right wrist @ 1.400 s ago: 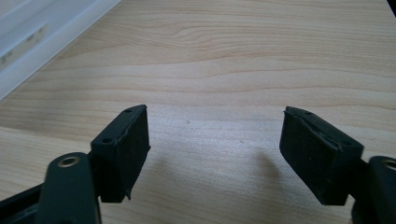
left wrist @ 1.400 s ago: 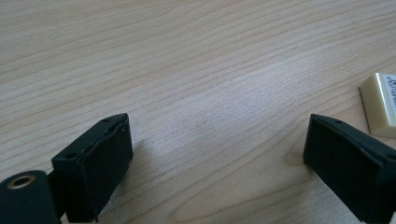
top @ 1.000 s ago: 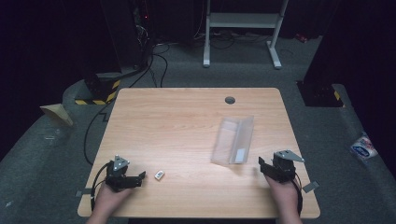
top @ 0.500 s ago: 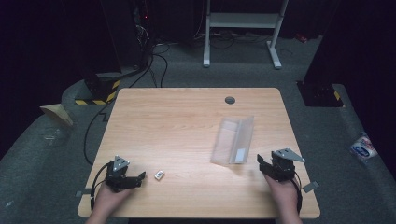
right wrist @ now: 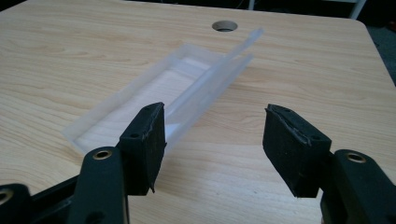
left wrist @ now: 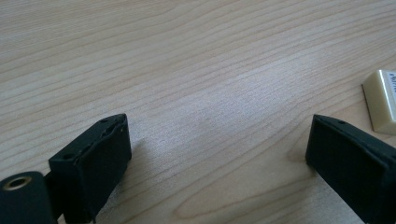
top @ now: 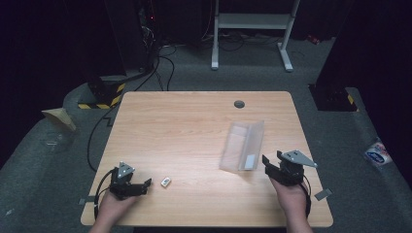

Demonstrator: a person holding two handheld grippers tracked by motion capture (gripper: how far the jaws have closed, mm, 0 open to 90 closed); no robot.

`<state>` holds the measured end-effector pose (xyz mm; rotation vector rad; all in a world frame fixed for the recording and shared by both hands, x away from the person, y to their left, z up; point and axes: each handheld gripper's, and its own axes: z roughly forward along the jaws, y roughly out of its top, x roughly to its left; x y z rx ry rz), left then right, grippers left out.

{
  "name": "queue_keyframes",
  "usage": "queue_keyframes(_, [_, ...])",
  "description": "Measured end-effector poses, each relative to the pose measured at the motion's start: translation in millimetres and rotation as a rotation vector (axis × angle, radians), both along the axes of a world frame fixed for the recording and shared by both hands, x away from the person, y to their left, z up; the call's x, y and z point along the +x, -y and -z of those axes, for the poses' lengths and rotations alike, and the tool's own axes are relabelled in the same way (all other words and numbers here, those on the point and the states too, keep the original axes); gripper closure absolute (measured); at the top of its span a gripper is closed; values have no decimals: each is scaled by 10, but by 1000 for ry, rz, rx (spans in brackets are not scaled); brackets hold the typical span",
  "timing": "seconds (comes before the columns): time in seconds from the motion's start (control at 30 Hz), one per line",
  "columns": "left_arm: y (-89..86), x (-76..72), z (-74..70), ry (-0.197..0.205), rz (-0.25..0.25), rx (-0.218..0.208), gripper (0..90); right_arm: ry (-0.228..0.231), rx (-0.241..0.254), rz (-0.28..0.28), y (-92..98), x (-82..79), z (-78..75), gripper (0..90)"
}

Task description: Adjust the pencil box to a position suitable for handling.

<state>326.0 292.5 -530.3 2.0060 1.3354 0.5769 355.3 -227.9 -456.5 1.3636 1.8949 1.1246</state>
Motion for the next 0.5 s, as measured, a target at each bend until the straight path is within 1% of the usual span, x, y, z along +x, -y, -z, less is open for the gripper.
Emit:
queue_keyframes(0.2, [-4,2,0,-1,4,-3,68,4,-1,-35,-118,-23,0,380])
queue_keyframes(0.27, [-5,3,0,-1,7,-3,69,4,-9,-49,-147,-42,15,374])
queue_keyframes(0.5, [-5,5,1,-2,9,-6,69,-19,-25,-71,-237,-72,85,361])
